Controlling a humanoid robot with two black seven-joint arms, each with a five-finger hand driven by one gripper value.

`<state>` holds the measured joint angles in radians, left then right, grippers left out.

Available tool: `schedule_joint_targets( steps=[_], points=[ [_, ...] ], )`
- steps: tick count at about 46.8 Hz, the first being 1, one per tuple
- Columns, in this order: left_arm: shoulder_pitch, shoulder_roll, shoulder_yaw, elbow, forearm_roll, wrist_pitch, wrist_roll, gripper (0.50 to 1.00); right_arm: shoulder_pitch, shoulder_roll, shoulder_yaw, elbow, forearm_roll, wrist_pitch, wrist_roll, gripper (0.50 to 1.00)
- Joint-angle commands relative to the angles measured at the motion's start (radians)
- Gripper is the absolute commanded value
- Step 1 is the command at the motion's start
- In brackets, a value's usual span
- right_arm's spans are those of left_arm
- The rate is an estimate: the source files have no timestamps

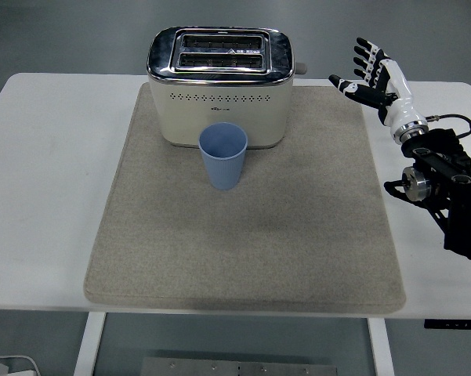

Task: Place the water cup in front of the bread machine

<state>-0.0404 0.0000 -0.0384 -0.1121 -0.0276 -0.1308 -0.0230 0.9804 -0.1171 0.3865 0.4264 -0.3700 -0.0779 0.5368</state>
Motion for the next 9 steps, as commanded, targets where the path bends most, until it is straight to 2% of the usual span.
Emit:
schedule_joint_targets(
  steps=[1,9],
  points=[
    [0.000,0.000,0.000,0.000,0.000,0.000,0.000,1.000,0.000,0.004,0.000,0.002,0.000,0.000,0.000,0.919],
    [0.000,0.000,0.000,0.000,0.000,-0.001,0.000,1.000,0.000,0.005,-0.003,0.005,-0.004,0.000,0.002,0.919]
  ],
)
